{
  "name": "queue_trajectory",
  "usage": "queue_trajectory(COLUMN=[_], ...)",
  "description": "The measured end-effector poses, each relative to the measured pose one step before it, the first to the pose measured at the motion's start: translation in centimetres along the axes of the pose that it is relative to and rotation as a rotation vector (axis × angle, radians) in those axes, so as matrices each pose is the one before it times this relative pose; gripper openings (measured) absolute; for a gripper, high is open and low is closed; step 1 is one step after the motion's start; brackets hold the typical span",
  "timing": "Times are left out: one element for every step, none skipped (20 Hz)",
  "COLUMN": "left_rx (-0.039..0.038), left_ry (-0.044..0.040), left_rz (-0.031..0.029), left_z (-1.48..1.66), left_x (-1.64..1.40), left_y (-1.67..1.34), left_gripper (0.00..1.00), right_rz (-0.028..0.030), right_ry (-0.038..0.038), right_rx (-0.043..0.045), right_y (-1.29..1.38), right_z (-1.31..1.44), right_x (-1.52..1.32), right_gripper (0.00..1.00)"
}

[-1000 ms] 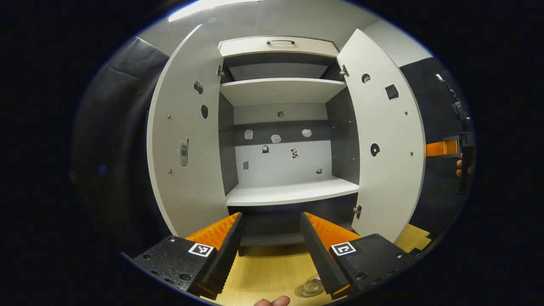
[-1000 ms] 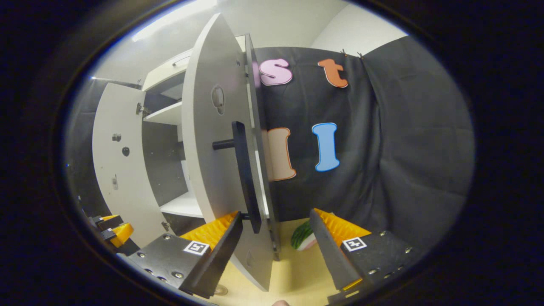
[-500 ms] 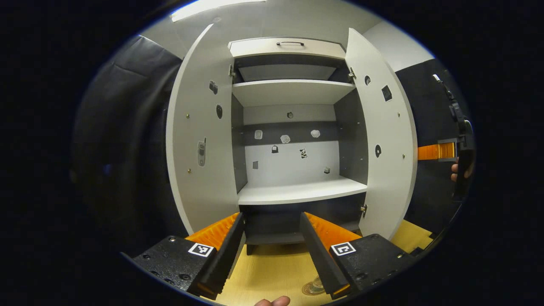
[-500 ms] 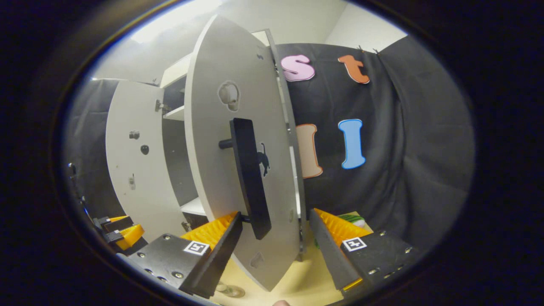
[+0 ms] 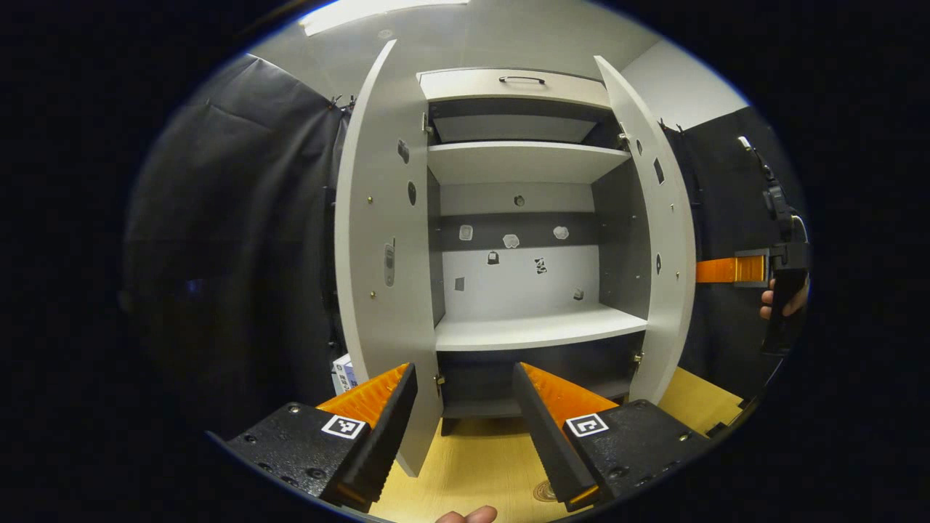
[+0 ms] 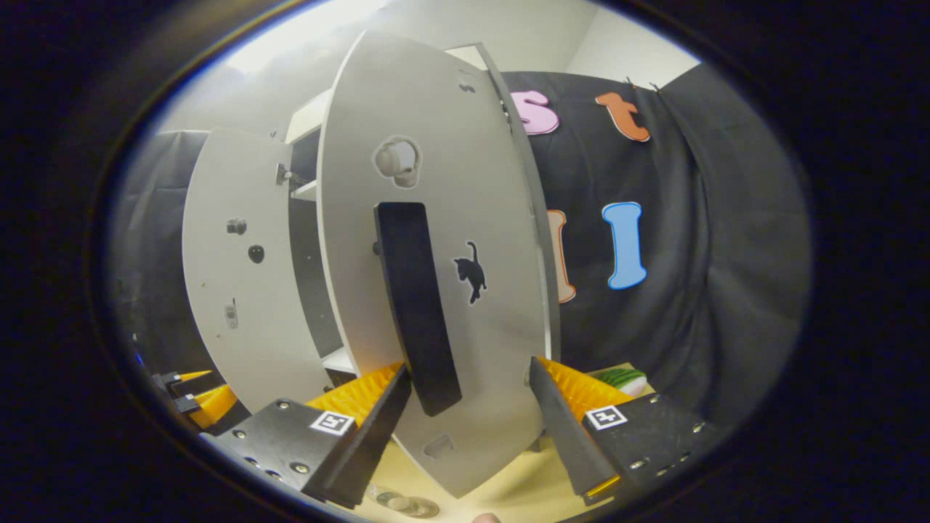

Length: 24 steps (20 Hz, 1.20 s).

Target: Grasp the bottle in the cabinet with the left hand and place it on the coaster, then close the right door with the right hand and the left door with the left hand.

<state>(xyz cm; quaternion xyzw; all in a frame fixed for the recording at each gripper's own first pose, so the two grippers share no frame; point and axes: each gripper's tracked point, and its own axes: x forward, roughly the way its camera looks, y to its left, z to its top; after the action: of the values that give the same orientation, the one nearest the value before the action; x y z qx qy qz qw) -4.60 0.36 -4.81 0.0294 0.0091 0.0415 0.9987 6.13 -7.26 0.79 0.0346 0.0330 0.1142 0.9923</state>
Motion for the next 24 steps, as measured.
queue_trajectory(left_rx=[-0.00032, -0.00165, -0.00047, -0.00177, -0.00262, -0.00569, -0.00532, -0.00635, -0.00478, -0.0042, -0.00238, -0.00058, 0.00053, 0.00521, 0.00354, 0.00032, -0.0019, 0.00066, -0.00923, -0.01412, -0.01701, -0.01261, -0.01065, -0.00723], left_ry=[-0.00325, -0.00402, -0.00197, -0.00092, -0.00031, 0.00149, 0.00142, 0.00184, 0.00154, -0.00121, 0.00406, 0.00196, 0.00412, 0.00575, 0.00336, 0.00336, -0.00291, 0.00037, -0.00949, -0.00268, 0.00387, 0.00498, -0.00079, -0.00299], left_rz=[0.00767, 0.00786, 0.00824, 0.01082, 0.00834, 0.00918, 0.00764, 0.00935, 0.00921, 0.00844, 0.00262, 0.00912, -0.00049, 0.00088, 0.00367, -0.00386, 0.00011, 0.0037, 0.00739, -0.00547, -0.0005, 0.00097, 0.00306, -0.00154], left_z=[0.107, 0.203, 0.087, 0.177, 0.069, 0.091, 0.093, 0.085, 0.136, 0.144, 0.029, -0.037, 0.009, -0.159, -0.008, 0.079, 0.124, 0.072, 0.245, 0.213, -0.008, -0.121, 0.137, 0.345], left_x=[0.045, 0.048, -0.306, -0.052, -0.04, -0.378, -0.129, 0.125, -0.012, 0.062, 0.107, 0.279, 0.097, -0.029, 0.214, 0.18, 0.139, 0.086, 0.208, 0.193, 0.264, 0.075, -0.042, -0.211], left_y=[0.568, 0.497, 0.585, 0.708, 0.675, 0.802, 0.766, 0.809, 0.86, 0.842, 0.761, 0.662, 0.835, 0.634, 0.81, 0.505, 0.538, 0.615, 0.676, 0.274, 0.382, 0.349, 0.369, 0.328], left_gripper=[0.85, 0.85, 0.85, 0.85, 0.85, 0.85, 0.85, 0.85, 0.85, 0.85, 0.85, 0.85, 0.85, 0.85, 0.85, 0.85, 0.85, 0.85, 0.85, 0.84, 0.83, 0.85, 0.83, 0.85], right_rz=[0.00471, 0.0029, -0.00108, -0.00017, -0.00018, -0.00139, -0.00347, -0.00467, -0.00606, -0.007, -0.00629, -0.00731, -0.00729, -0.00626, -0.00605, -0.00575, -0.00503, -0.00449, -0.00519, -0.00542, -0.00593, -0.00541, -0.00544, -0.00504], right_ry=[-0.00267, -0.00001, 0.00216, -0.00204, -0.00362, -0.00229, -0.00508, -0.00197, -0.00985, -0.00173, -0.00713, -0.00259, -0.00514, -0.00571, -0.00391, -0.00388, -0.00301, -0.00041, -0.00112, -0.00179, -0.00245, 0.00004, -0.00219, -0.00095], right_rx=[-0.00186, -0.00085, 0.00371, 0.00047, -0.00461, -0.00826, -0.00789, -0.01084, -0.00783, -0.0068, -0.00381, -0.001, -0.00022, -0.00656, -0.00695, -0.00979, -0.01018, -0.0052, 0.00043, 0.00377, 0.00739, 0.00339, 0.00162, -0.00289], right_y=[0.621, 0.566, 0.57, 0.538, 0.723, 0.645, 0.649, 0.567, 0.445, 0.351, 0.308, 0.312, 0.25, 0.32, 0.165, 0.209, 0.274, 0.244, 0.3, 0.01, 0.06, 0.067, 0.097, 0.191], right_z=[-0.025, -0.05, -0.112, -0.035, -0.009, -0.028, -0.074, -0.026, 0.033, 0.083, -0.045, 0.028, -0.008, 0.041, -0.001, 0.038, 0.084, -0.041, 0.018, -0.05, -0.023, -0.005, 0.014, 0.012], right_x=[0.684, 0.724, 0.803, 0.725, 0.814, 0.801, 0.754, 0.818, 0.71, 0.75, 0.618, 0.635, 0.585, 0.505, 0.492, 0.579, 0.632, 0.371, 0.498, 0.316, 0.3, 0.282, 0.327, 0.368], right_gripper=[1.0, 1.0, 1.0, 1.0, 1.0, 1.0, 1.0, 1.0, 0.97, 1.0, 0.97, 1.0, 0.97, 0.97, 0.97, 0.96, 0.97, 1.0, 1.0, 0.97, 0.97, 0.97, 1.0, 1.0])
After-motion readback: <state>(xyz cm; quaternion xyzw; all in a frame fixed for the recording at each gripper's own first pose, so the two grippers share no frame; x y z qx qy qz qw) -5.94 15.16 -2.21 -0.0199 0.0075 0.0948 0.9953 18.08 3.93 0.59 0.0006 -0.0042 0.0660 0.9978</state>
